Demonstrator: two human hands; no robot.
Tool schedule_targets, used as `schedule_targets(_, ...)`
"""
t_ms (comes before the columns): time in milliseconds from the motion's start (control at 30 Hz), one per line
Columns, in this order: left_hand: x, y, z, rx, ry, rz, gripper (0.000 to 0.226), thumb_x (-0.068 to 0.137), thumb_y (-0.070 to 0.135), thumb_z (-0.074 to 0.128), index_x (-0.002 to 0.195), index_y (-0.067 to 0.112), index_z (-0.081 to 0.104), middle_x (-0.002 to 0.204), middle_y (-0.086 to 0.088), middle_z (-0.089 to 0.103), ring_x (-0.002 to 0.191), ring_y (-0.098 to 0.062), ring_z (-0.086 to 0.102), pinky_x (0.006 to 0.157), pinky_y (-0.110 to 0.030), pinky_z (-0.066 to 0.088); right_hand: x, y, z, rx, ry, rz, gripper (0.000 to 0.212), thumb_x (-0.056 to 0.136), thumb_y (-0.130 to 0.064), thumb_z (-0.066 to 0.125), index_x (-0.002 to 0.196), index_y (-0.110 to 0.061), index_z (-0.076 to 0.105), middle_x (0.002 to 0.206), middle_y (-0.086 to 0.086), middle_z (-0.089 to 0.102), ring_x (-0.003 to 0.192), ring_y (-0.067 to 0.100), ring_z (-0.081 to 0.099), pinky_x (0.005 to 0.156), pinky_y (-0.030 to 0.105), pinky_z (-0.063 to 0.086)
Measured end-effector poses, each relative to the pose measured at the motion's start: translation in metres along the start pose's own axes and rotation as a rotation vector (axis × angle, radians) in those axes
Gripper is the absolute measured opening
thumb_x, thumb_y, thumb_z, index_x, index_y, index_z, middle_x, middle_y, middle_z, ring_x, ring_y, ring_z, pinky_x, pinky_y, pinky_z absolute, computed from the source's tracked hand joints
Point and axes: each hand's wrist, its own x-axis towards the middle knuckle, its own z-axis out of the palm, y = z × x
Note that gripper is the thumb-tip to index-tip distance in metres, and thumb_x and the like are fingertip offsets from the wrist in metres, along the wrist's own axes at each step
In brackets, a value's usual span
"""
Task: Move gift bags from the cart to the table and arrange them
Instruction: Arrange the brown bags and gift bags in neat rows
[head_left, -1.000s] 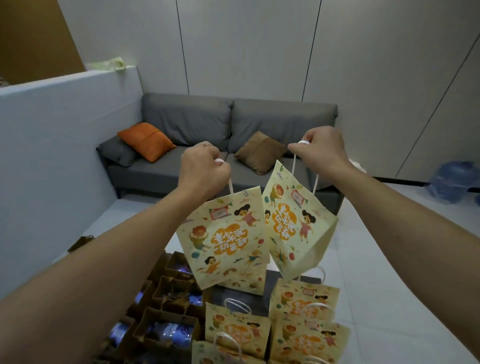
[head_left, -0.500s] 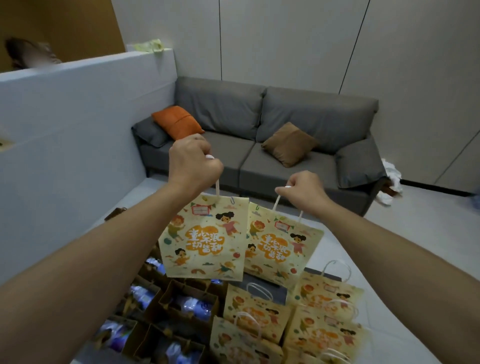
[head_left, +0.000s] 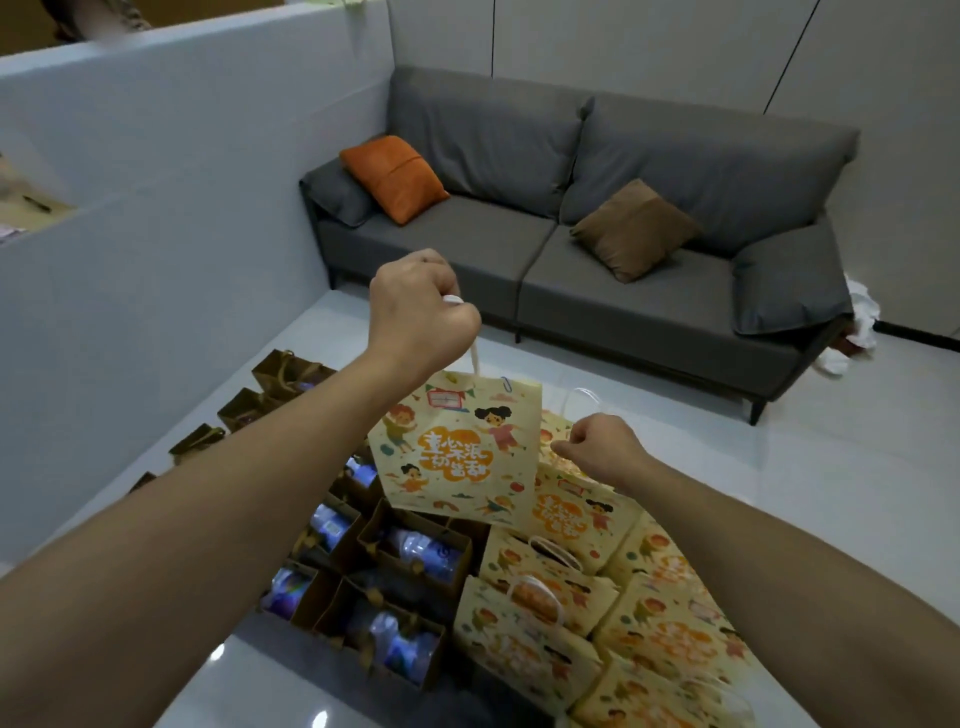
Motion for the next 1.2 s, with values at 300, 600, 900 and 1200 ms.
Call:
schedule_targets(300,0.002,-0.002,0.015,0.009,-0.077,-0.047,0.01,0.064,0.012,0.062,0.057,0.008,0.057,0.063,0.016,0.044,0.056,-0.007,0.042,0.056,-0.024,0.039,0.017,0.031,0.053,-0.199,-0.247,0.056,0.029,0.1,-0.031,0.054,0.1,-0.007,0.068,0.101,0.01,0.067,0.092,0.023,0.061,0.084,0.035,0.051)
schedule_targets(600,0.027,0.022,0.025,-0.084,-0.052,-0.011,0.008,0.059,0.017,0.059,0.055,0.013,0.053,0.061,0.014,0.044,0.055,-0.007,0.041,0.055,-0.023,0.031,0.017,0.006,0.003,0.021,-0.159,0.018,0.057,0.091,-0.041,0.071,0.14,-0.019,0.053,0.132,0.005,0.061,0.114,0.022,0.058,0.083,0.029,0.045)
schedule_targets(900,0.069,0.109,0.045,-0.255,-0.002,0.124,0.023,0.057,0.017,0.046,0.047,0.031,0.031,0.058,0.015,0.037,0.056,-0.008,0.036,0.055,-0.025,0.025,-0.007,0.011,-0.088,0.477,0.038,-0.096,0.031,0.083,-0.013,0.078,0.111,-0.024,0.07,0.104,-0.011,0.073,0.097,0.008,0.068,0.079,0.028,0.057)
schedule_targets(1200,0.073,0.206,0.116,-0.389,-0.121,0.102,0.024,0.062,0.01,0.055,0.049,0.026,0.044,0.062,0.014,0.046,0.058,-0.006,0.043,0.056,-0.02,0.033,-0.034,0.111,-0.151,0.602,0.35,0.029,0.023,0.086,-0.013,0.078,0.108,-0.02,0.075,0.101,-0.006,0.076,0.09,0.009,0.072,0.082,0.035,0.061)
